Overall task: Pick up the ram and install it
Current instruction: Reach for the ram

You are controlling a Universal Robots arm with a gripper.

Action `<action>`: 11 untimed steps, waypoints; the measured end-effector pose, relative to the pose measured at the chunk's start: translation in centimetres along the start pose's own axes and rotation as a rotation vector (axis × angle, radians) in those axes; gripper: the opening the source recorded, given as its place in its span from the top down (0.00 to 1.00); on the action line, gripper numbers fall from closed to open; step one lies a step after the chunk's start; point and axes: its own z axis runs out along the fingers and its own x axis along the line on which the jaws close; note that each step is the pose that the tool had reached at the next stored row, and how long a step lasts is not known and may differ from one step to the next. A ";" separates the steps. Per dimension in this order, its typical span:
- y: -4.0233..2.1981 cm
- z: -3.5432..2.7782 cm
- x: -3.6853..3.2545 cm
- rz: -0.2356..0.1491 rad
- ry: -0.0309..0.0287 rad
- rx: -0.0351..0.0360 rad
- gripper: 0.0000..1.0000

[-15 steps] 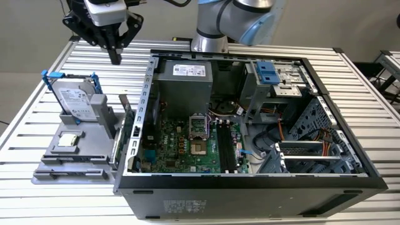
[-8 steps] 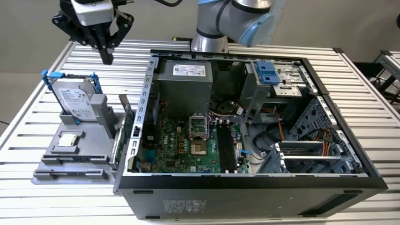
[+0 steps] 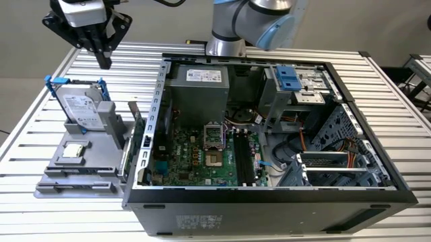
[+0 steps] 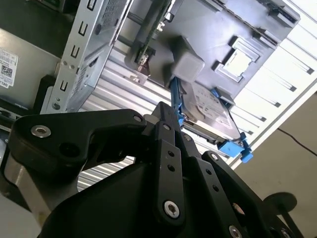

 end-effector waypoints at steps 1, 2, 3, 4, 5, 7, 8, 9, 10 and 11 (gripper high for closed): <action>-0.01 -0.01 0.21 0.000 0.0000 0.0000 1.00; -0.02 -0.01 0.43 0.000 0.0000 0.0000 1.00; -0.03 -0.01 0.65 0.000 0.0000 0.0000 1.00; -0.04 -0.02 0.86 0.000 0.0000 0.0000 1.00; -0.05 -0.02 1.07 0.000 0.0000 0.0000 1.00; -0.07 -0.03 1.51 0.000 0.0000 0.0000 1.00; -0.09 -0.04 1.73 0.000 0.0000 0.0000 1.00; -0.10 -0.04 1.95 0.000 0.0000 0.0000 1.00; -0.11 -0.05 2.17 0.000 0.0000 0.0000 1.00; -0.12 -0.05 2.42 0.000 0.0000 0.0000 1.00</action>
